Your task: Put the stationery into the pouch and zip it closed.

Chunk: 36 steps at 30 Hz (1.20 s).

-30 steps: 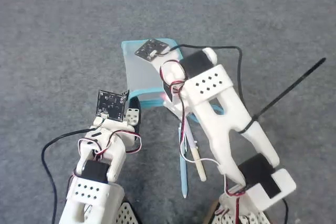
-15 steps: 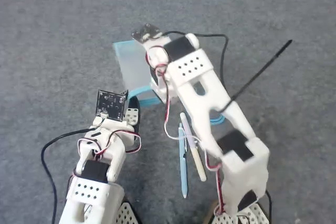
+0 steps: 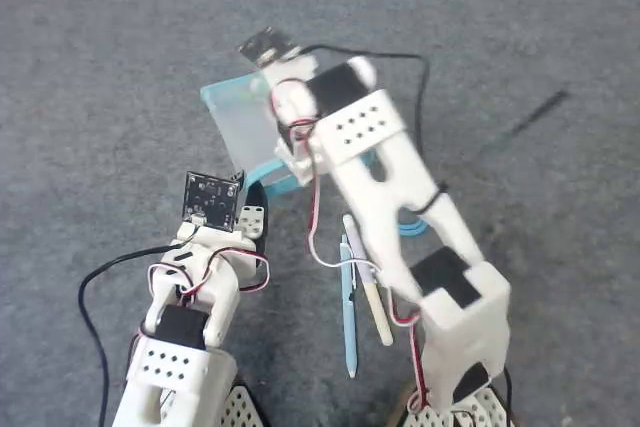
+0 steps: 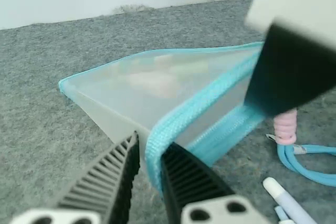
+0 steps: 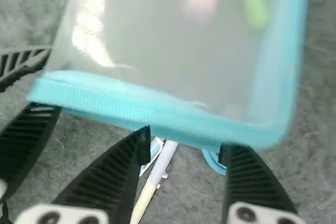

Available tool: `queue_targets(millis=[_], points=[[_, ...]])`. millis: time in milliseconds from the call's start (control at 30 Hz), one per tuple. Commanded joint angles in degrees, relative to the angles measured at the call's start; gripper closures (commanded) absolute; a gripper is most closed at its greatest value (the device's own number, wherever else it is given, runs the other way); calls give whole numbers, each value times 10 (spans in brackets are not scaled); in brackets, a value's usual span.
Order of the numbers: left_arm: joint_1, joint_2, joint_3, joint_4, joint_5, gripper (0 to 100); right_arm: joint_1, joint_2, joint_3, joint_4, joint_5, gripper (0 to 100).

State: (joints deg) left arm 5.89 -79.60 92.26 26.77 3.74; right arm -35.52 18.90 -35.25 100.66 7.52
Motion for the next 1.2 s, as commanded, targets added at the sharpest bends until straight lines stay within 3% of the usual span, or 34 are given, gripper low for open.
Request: queue_targets(millis=[0, 200, 400, 567, 900, 1033, 1167], points=[[-3, 3, -13, -16, -7, 989, 6, -102, 18, 23, 25, 772], [-3, 3, -13, -16, -7, 989, 29, -270, 267, 2, 69, 772], [-3, 3, -13, -16, -7, 989, 71, -480, 615, -133, 91, 772], [-3, 3, -13, -16, -7, 989, 50, -553, 812, -236, 105, 772], [-3, 3, -13, -16, -7, 989, -74, -487, 895, -378, 46, 772], [-3, 3, -13, -16, -7, 989, -77, -437, 894, -412, 21, 772], [-3, 3, -13, -16, -7, 989, -34, -378, 894, -431, 18, 772]])
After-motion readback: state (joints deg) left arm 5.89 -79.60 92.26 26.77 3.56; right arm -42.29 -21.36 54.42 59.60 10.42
